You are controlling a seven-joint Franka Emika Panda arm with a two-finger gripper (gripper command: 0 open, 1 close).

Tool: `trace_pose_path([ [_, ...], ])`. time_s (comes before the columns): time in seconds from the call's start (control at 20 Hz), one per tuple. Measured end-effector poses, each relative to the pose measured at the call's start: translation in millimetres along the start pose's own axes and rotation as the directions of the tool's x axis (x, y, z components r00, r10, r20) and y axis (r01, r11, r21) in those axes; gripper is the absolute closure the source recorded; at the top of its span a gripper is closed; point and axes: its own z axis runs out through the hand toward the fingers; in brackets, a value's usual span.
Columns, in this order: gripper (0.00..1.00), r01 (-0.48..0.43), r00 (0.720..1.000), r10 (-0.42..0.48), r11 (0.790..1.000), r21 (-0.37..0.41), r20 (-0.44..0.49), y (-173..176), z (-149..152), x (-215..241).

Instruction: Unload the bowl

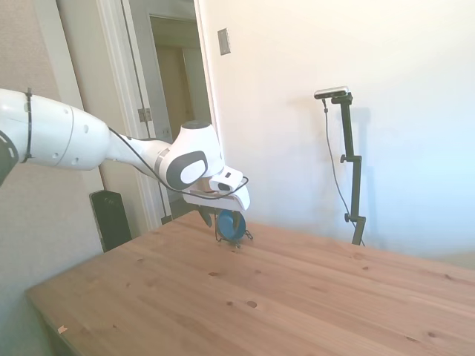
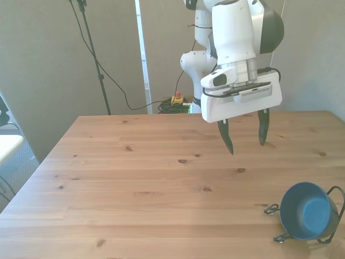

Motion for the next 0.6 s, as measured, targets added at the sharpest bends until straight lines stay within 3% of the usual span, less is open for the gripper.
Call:
trace_pose_path([
  [0.3,0.00,0.100,0.995,-0.100,0.994,0.036,0.001,-39.4,17.0,19.1],
  [0.6,0.00,0.160,0.985,-0.163,0.986,0.054,0.054,-41.4,53.2,33.2],
])
